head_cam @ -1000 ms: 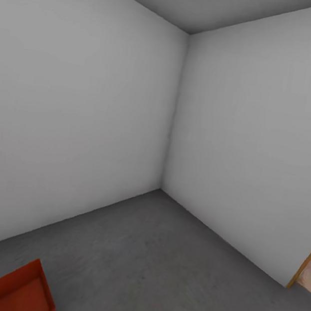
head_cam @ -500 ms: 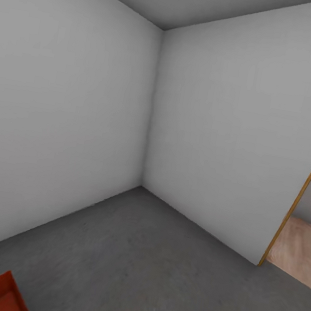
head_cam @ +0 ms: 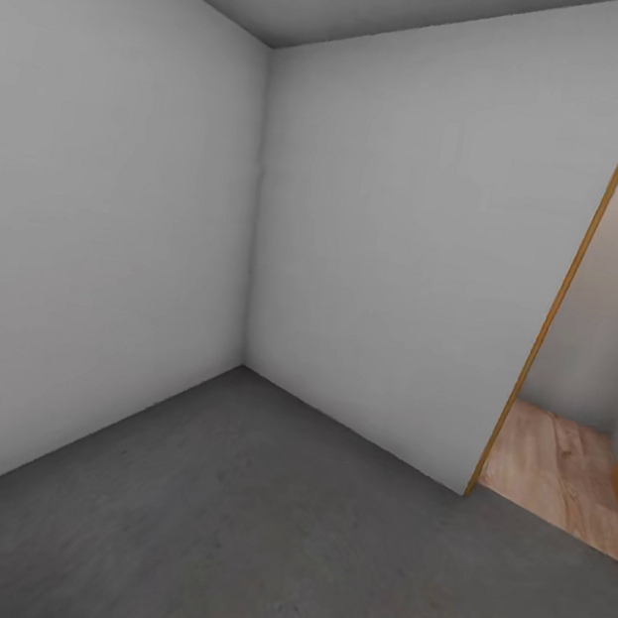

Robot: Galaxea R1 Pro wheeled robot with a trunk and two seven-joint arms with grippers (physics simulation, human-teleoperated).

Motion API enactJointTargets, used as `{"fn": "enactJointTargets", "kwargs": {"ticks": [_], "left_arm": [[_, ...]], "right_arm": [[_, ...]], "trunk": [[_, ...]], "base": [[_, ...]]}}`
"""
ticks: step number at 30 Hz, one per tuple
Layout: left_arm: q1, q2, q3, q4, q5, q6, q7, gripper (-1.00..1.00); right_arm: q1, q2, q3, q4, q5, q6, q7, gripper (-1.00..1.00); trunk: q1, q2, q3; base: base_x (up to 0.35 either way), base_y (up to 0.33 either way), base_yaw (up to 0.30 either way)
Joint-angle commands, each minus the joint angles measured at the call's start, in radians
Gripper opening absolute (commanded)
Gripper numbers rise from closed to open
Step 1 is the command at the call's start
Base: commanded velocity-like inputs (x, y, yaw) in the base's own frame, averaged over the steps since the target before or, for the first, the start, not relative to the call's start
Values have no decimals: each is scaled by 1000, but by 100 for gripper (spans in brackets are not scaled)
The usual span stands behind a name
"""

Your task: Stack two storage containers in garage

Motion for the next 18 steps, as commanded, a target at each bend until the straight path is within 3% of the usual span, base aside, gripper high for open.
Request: {"fn": "enactJointTargets", "kwargs": {"ticks": [1, 18], "left_arm": [[0, 0, -2, 1, 8, -1, -4, 100], [0, 0, -2, 1, 8, -1, -4, 100]], "right_arm": [[-2, 1, 8, 3, -8, -6, -1, 100], [-2, 1, 8, 3, -7, -6, 0, 100]], "trunk": [[0, -1, -1], [0, -1, -1]], "base": [[0, 0, -293], [0, 0, -293]]}}
